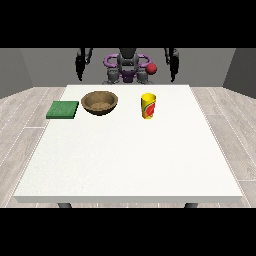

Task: Pick the cup and pour the ball into the bowl, then pick the bowl and place it on the pad

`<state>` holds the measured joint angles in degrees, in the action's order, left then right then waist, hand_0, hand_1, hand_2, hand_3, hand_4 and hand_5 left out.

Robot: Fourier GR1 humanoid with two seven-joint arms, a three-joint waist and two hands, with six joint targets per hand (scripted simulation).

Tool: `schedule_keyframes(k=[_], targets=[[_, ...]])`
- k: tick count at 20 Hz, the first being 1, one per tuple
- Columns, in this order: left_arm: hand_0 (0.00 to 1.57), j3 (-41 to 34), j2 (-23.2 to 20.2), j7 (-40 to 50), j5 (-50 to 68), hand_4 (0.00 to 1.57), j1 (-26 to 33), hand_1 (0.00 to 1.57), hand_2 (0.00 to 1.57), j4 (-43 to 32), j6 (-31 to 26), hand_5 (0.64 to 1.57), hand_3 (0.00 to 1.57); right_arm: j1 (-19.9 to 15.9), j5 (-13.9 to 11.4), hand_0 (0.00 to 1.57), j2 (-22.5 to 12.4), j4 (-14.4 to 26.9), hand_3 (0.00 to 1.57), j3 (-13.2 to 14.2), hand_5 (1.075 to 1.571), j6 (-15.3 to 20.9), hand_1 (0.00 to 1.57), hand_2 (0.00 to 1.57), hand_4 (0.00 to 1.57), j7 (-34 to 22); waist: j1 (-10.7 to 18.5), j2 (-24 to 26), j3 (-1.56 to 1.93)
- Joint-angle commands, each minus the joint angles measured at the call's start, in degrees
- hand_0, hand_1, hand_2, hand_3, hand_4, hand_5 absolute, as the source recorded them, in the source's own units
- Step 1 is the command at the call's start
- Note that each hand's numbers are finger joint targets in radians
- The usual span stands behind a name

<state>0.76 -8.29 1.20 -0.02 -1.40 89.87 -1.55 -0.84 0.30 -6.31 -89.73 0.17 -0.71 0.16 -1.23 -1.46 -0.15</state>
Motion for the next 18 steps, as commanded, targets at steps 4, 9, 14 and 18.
schedule_keyframes(k=[4, 9, 14, 18], targets=[[0.0, -0.6, -1.6, 4.6, 0.9, 0.0, -0.3, 0.0, 0.0, 4.8, -0.3, 1.43, 0.0, -0.2, 0.5, 0.0, -2.4, -4.8, 0.0, 1.0, 1.571, -0.4, 0.0, 0.0, 0.0, -4.4, -0.3, 13.4, 0.07], [0.0, -4.4, 5.7, -3.1, 7.3, 0.0, -1.5, 0.0, 0.0, 4.6, 2.9, 1.431, 0.0, 1.1, 9.6, 0.0, -1.8, -1.5, 0.0, 7.1, 1.57, -4.9, 0.0, 0.0, 0.0, 3.9, -0.1, 6.3, 0.16], [0.0, -7.9, 3.4, -7.2, 10.9, 0.0, -2.3, 0.0, 0.0, 3.2, -1.0, 1.414, 0.0, -2.3, 11.1, 0.0, -2.1, -1.4, 0.0, 8.9, 1.571, -5.6, 0.0, 0.0, 0.0, 4.6, 0.8, 2.9, 0.14], [0.0, -5.7, 5.2, -7.0, 5.9, 0.0, -7.0, 0.0, 0.0, 1.9, 3.6, 1.401, 0.0, -1.2, 8.9, 0.0, -0.2, 1.2, 0.0, 6.5, 1.571, -6.9, 0.0, 0.0, 0.0, 9.4, -0.9, 1.2, 0.15]])
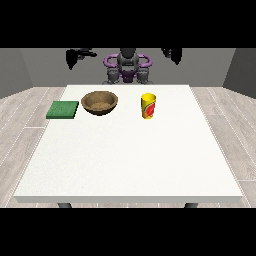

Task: Pick the cup and pour the ball into the bowl, then pick the bowl and place it on the pad

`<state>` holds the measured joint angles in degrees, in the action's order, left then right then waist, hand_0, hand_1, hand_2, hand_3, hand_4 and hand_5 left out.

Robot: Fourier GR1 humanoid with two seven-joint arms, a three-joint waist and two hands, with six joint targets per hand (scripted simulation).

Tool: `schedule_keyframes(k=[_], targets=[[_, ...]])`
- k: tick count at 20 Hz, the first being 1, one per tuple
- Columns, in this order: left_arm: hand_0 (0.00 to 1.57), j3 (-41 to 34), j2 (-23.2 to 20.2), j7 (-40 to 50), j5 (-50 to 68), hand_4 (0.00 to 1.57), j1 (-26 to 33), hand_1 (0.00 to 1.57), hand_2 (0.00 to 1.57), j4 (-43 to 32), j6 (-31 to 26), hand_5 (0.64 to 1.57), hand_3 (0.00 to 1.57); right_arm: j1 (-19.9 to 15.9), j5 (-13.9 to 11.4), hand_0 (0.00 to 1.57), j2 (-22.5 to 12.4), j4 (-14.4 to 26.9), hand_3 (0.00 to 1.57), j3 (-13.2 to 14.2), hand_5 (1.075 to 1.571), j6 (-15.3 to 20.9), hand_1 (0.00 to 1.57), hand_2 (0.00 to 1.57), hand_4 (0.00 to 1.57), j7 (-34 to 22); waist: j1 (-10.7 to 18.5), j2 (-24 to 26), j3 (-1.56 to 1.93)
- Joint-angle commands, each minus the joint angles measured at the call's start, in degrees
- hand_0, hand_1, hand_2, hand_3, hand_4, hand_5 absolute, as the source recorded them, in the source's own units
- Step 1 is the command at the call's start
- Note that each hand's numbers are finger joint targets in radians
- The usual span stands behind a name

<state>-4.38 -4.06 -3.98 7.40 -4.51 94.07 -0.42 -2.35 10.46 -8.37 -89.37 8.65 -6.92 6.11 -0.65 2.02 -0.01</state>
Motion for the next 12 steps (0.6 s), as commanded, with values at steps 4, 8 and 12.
schedule_keyframes(k=[4, 8, 12], targets=[[0.0, -2.7, -1.4, -3.3, -1.3, 0.0, -13.0, 0.0, 0.0, -5.8, 2.4, 1.416, 0.0, -6.6, -2.3, 0.0, 0.8, 7.7, 0.0, 0.4, 1.569, -0.7, 0.0, 0.0, 0.0, 10.5, -1.2, -11.1, 0.03], [0.0, -1.1, 1.3, -11.0, -2.9, 0.0, -12.0, 0.0, 0.0, -11.8, 2.2, 1.393, 0.0, -10.2, -1.7, 0.0, -0.9, 12.6, 0.0, 2.5, 1.568, -1.3, 0.0, 0.0, 0.0, 12.9, -0.7, -13.4, 0.02], [0.0, -6.8, -2.1, -18.0, -0.3, 0.0, -15.9, 0.0, 0.0, -24.2, -0.5, 1.381, 0.0, -13.3, -1.4, 0.0, 0.0, 9.6, 0.0, 1.5, 1.569, 0.6, 0.0, 0.0, 0.0, 9.4, -2.5, -14.2, -0.01]])
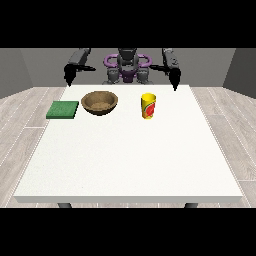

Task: Pick the cup and pour the ball into the bowl, then pick the bowl and place it on the pad

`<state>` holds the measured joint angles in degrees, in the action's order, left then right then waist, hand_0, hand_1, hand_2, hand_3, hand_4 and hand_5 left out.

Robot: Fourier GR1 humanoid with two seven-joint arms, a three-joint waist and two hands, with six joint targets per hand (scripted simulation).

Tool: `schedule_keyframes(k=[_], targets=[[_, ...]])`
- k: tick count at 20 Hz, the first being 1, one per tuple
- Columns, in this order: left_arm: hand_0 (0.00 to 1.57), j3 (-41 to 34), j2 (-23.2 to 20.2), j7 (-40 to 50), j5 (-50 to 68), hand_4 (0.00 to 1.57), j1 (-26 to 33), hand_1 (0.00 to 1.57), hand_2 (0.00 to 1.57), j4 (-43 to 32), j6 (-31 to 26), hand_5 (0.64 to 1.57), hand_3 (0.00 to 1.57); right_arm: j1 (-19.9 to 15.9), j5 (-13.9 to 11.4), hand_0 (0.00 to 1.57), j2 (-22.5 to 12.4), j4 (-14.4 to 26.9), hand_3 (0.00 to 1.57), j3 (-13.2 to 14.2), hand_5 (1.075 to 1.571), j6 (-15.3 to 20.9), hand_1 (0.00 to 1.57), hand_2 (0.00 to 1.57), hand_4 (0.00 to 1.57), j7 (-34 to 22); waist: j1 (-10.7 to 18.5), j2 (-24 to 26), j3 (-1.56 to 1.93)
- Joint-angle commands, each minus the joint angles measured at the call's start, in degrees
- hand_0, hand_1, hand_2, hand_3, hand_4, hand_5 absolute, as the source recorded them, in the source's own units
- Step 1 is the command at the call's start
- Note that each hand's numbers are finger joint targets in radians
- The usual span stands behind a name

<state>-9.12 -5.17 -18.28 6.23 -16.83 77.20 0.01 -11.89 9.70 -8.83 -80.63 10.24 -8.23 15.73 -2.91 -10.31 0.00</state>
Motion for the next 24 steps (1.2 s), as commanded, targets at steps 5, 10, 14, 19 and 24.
schedule_keyframes(k=[5, 10, 14, 19, 24], targets=[[0.0, -2.4, 0.8, -8.5, -2.7, 0.0, -11.0, 0.0, 0.0, -13.9, 5.7, 1.383, 0.0, -7.1, 0.0, 0.0, -0.9, 4.0, 0.0, -0.4, 1.57, -1.4, 0.0, 0.0, 0.0, 1.9, -3.1, -5.7, -0.01], [0.0, -2.3, 1.0, -13.1, -2.5, 0.0, -10.8, 0.0, 0.0, -21.9, 4.1, 1.407, 0.0, -9.3, 0.6, 0.0, -1.9, 7.0, 0.0, 1.0, 1.57, -0.5, 0.0, 0.0, 0.0, -0.5, -2.1, -3.6, -0.01], [0.0, -5.1, -0.5, -19.5, -2.4, 0.0, -12.9, 0.0, 0.0, -26.8, 5.7, 1.352, 0.0, -9.3, 1.5, 0.0, -3.4, 6.2, 0.0, 1.7, 1.569, -3.2, 0.0, 0.0, 0.0, 3.4, -4.6, -8.0, -0.02], [0.0, -6.2, -0.7, -23.6, -2.8, 0.0, -18.2, 0.0, 0.0, -33.9, 8.1, 1.336, 0.0, -13.1, 2.7, 0.0, -5.6, 5.2, 0.0, 2.6, 1.569, -3.6, 0.0, 0.0, 0.0, 0.4, -6.1, -10.2, -0.03], [0.0, -8.0, -3.0, -25.2, -2.4, 0.0, -22.4, 0.0, 0.0, -38.7, 8.9, 1.315, 0.0, -14.5, 5.0, 0.0, -7.4, 4.9, 0.0, 4.1, 1.569, -5.4, 0.0, 0.0, 0.0, -0.2, -7.8, -13.1, -0.04]])
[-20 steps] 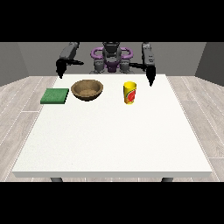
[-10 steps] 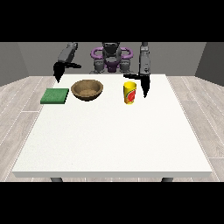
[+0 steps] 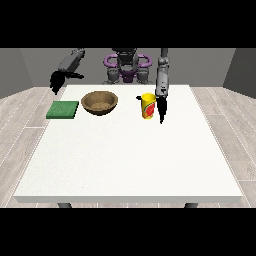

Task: Pick the cup and pour the ball into the bowl, then pick the bowl and place it on the pad

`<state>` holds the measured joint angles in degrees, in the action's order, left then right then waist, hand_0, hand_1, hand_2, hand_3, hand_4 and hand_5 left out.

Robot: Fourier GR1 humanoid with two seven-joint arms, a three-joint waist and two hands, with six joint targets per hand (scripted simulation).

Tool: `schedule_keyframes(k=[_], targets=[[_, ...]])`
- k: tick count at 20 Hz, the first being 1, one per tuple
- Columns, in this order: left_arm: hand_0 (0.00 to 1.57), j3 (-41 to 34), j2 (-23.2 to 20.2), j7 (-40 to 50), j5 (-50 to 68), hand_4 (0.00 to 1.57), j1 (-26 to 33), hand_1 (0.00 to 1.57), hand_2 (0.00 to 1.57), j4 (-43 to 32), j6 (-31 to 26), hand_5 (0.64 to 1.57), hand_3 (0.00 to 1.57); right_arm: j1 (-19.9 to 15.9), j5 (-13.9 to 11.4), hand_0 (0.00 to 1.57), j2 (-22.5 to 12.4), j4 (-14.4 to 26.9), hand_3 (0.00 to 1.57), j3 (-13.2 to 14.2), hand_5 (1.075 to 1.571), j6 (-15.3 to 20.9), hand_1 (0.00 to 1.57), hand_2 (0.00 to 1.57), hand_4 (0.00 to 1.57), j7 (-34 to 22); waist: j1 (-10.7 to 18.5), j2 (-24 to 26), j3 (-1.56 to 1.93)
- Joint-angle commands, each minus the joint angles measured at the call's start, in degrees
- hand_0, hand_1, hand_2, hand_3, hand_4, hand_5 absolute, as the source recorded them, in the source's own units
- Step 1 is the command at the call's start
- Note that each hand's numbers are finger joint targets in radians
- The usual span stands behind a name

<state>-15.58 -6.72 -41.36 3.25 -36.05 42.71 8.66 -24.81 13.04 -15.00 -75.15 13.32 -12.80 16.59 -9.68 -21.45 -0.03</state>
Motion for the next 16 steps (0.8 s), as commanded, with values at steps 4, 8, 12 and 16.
schedule_keyframes(k=[4, 8, 12, 16], targets=[[0.66, -3.2, -1.0, -4.4, 2.4, 0.0, -4.9, 0.66, 0.86, -6.4, 0.0, 1.427, 0.0, -0.2, 0.3, 0.0, -2.4, -0.8, 0.0, 1.1, 1.569, -1.6, 0.0, 0.0, 0.0, 1.7, -2.0, -4.9, -0.01], [1.31, -1.5, -4.9, -5.0, -6.9, 0.98, -0.5, 1.31, 1.57, -2.8, 16.7, 1.551, 1.57, -3.1, 1.1, 0.0, -3.8, -1.5, 0.24, 1.7, 1.569, -2.2, 0.0, 0.16, 0.0, 1.1, -4.8, -7.5, 0.04], [1.32, -0.8, -5.0, -1.1, -8.0, 1.06, -0.2, 1.32, 1.57, -1.1, 19.3, 1.54, 1.57, -4.0, 3.7, 0.0, -6.0, -0.8, 0.34, 2.8, 1.57, -5.3, 0.0, 0.0, 0.0, -0.6, -6.1, -6.6, 0.05], [1.32, 5.6, -5.0, 7.3, -15.7, 1.04, 1.3, 1.32, 1.57, 0.2, 24.7, 1.541, 1.57, -2.4, 2.7, 0.0, -5.3, 4.6, 0.37, 2.2, 1.57, -4.4, 0.0, 0.0, 0.0, -3.4, -4.1, 3.3, 0.13]])
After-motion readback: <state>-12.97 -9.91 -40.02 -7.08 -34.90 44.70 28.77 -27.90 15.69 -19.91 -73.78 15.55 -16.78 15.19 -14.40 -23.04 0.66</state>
